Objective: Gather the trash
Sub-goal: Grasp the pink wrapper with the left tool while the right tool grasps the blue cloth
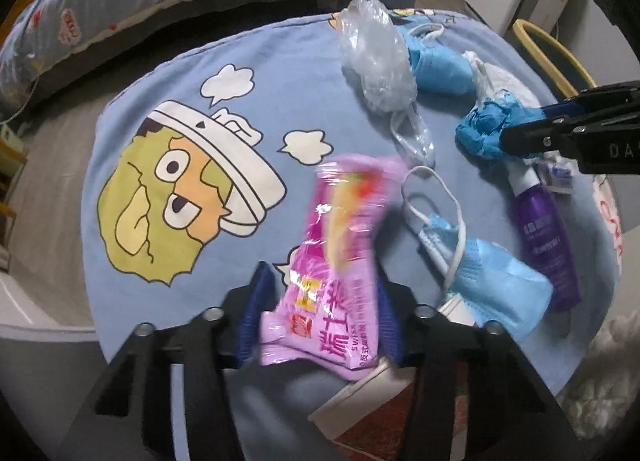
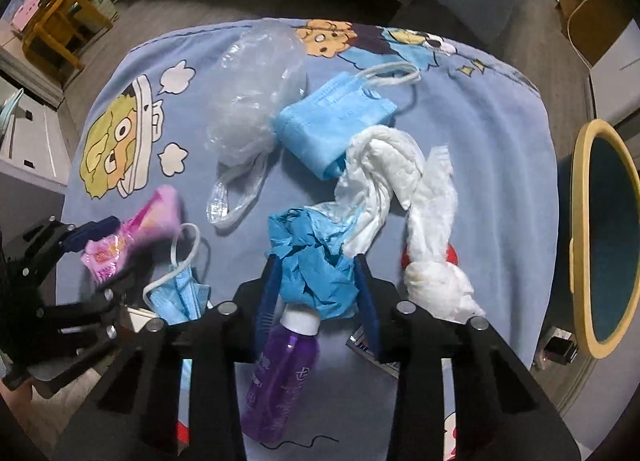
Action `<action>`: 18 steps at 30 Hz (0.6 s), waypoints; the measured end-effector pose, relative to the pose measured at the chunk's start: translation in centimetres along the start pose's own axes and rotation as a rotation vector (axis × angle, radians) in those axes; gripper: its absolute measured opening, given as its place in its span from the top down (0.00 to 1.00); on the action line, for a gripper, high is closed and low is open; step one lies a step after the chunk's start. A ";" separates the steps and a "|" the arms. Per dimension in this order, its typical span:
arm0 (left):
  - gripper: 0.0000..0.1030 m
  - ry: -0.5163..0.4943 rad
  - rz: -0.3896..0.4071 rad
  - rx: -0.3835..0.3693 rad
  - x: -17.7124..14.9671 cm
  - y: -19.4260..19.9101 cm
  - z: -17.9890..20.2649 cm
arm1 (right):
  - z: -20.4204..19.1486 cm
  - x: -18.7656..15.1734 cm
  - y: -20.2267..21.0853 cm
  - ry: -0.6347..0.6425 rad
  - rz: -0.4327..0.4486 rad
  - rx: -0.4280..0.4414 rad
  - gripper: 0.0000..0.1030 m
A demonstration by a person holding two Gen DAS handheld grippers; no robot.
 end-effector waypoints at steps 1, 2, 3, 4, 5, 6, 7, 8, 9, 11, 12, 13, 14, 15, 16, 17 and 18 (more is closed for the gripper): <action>0.62 0.002 0.003 -0.001 0.1 0.1 -0.1 | 0.0 0.0 0.1 0.003 0.001 0.000 0.69; 0.68 0.002 0.006 0.001 0.1 0.2 -0.1 | -0.1 0.1 0.2 0.005 0.004 -0.001 0.69; 0.73 -0.001 0.011 0.005 0.2 0.4 -0.2 | -0.1 0.2 0.3 0.006 0.009 -0.001 0.69; 0.74 -0.003 0.020 0.009 0.3 0.6 -0.2 | -0.1 0.3 0.5 0.005 0.013 0.000 0.69; 0.78 -0.004 0.030 0.013 0.5 0.8 -0.3 | -0.1 0.4 0.7 0.002 0.020 0.001 0.70; 0.78 -0.001 0.047 0.018 0.7 1.2 -0.3 | -0.1 0.5 1.1 -0.003 0.032 0.006 0.70; 0.79 0.004 0.075 0.024 1.0 1.8 -0.5 | -0.1 0.6 1.5 -0.008 0.043 0.012 0.70; 0.79 0.007 0.093 0.027 1.2 2.3 -0.6 | -0.2 0.7 2.0 -0.012 0.056 0.016 0.70; 0.80 0.008 0.113 0.031 1.4 2.8 -0.6 | -0.2 0.9 2.7 -0.013 0.076 0.020 0.70; 0.80 0.008 0.162 0.037 2.1 4.1 -0.8 | -0.4 1.1 3.9 -0.010 0.108 0.028 0.70; 0.80 0.017 0.180 0.030 2.4 4.6 -0.9 | -0.4 1.2 4.7 -0.011 0.129 0.030 0.70; 0.80 0.030 0.202 0.021 2.7 5.3 -1.1 | -0.4 1.3 5.3 -0.012 0.143 0.034 0.70; 0.80 0.039 0.216 0.016 3.0 5.8 -1.1 | -0.4 1.3 6.0 -0.014 0.159 0.039 0.70; 0.81 0.049 0.234 0.008 3.2 6.5 -1.3 | -0.4 1.4 6.7 -0.016 0.177 0.040 0.70; 0.81 0.056 0.247 -0.003 3.2 7.0 -1.6 | -0.3 1.4 7.3 -0.018 0.188 0.039 0.70; 0.81 0.064 0.264 -0.008 3.5 7.6 -1.7 | -0.2 1.4 7.9 -0.020 0.201 0.039 0.70; 0.81 0.063 0.279 -0.009 3.7 8.2 -1.7 | 0.0 1.5 8.8 -0.024 0.223 0.041 0.70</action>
Point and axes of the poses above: each gripper's, at about its wrist camera, not at the fingertips, and y roughly against the way its jaws point, z to its right, x to its top, the point moved 3 cm from there along -y, roughly the way its jaws point, and after that the axes turned 5 degrees about x, right-handed, at the moved point
